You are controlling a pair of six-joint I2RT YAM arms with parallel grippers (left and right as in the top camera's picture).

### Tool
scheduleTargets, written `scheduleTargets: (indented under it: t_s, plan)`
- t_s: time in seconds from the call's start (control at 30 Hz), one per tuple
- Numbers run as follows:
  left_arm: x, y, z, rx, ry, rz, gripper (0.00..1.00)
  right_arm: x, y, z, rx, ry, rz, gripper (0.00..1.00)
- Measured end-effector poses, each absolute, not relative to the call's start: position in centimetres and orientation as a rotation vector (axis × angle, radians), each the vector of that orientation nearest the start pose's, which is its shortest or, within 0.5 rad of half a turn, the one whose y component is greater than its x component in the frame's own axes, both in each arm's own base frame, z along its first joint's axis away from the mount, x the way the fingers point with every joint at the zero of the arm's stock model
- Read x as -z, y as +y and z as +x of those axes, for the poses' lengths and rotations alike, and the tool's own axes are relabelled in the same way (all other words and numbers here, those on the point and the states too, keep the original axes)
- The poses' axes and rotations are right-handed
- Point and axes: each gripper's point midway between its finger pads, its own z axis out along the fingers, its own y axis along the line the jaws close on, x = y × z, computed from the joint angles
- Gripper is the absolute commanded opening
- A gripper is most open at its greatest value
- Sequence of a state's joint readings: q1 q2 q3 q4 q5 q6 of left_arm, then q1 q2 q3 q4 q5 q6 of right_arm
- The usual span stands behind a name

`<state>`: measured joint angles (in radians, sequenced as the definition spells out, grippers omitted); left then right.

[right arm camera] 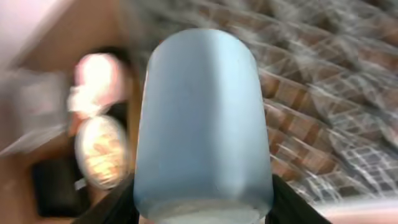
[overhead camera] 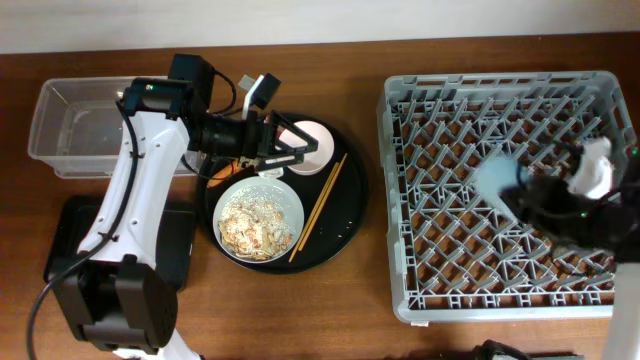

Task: Sort waste into correct bins and load items into the dishwasher rack
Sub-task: 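Carry the blue cup into the rack and set it down, then grasp the pink bowl with the right gripper and lift it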

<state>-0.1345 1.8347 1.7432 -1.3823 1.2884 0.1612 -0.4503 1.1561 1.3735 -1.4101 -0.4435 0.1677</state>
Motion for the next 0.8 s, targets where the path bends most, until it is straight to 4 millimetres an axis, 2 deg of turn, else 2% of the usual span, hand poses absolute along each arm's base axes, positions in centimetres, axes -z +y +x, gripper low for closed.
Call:
scheduleTargets:
  t_s: [0.1,0.17,0.27,0.3,0.33,0.4,0.5,0.57,0.6,0.63,0.67,0.73,0.77,0.8]
  plan:
    - [-28.1,-21.0,32.6,1.799,2.415,0.451,0.99,-22.5,-7.3,21.7,-0.283,2.664,0.977,0.48]
    - [-27.9,-20.9,32.6,1.788,2.423,0.451,0.99,-21.1,-8.8,21.6,-0.187,2.707,1.081,0.48]
    - [-27.8,-20.9,32.6,1.783,2.428,0.451,0.99,-19.0,-9.6,20.8,-0.127,2.811,1.193,0.52]
    - [-27.8,-20.9,32.6,1.781,2.428,0.451,0.99,-18.4,-9.6,20.6,-0.121,2.845,1.221,0.57]
    - [-27.8,-20.9,32.6,1.778,2.431,0.452,0.99,-17.8,-9.8,20.6,-0.114,2.876,1.243,0.68]
    - [-27.8,-21.0,32.6,1.775,2.428,0.46,0.99,-17.1,-9.8,20.6,-0.113,2.914,1.239,0.78]
    - [-27.8,-21.0,32.7,1.773,2.423,0.467,0.99,-16.8,-9.0,21.3,-0.112,2.948,1.136,0.82]
    - [-27.8,-21.0,32.7,1.769,2.419,0.471,0.99,-18.2,-8.7,22.4,-0.127,2.907,1.071,0.82]
    - [-27.8,-21.0,32.8,1.769,2.417,0.472,0.95,-19.8,-8.4,23.4,-0.148,2.854,1.018,0.82]
    - [-27.8,-21.1,32.8,1.766,2.413,0.476,0.94,-22.4,-7.4,24.6,-0.19,2.771,0.917,0.81]
    - [-27.8,-21.0,32.9,1.757,2.409,0.483,0.9,-23.8,-6.3,25.5,-0.233,2.722,0.824,0.79]
    - [-27.1,-20.8,33.1,1.703,2.438,0.491,0.8,-27.7,-1.0,27.4,-0.408,2.606,0.477,0.76]
    - [-26.3,-20.4,33.4,1.622,2.489,0.489,0.73,-28.7,1.6,28.0,-0.466,2.575,0.332,0.72]
    - [-25.4,-19.8,33.8,1.504,2.566,0.465,0.73,-29.3,3.6,28.8,-0.498,2.547,0.222,0.67]
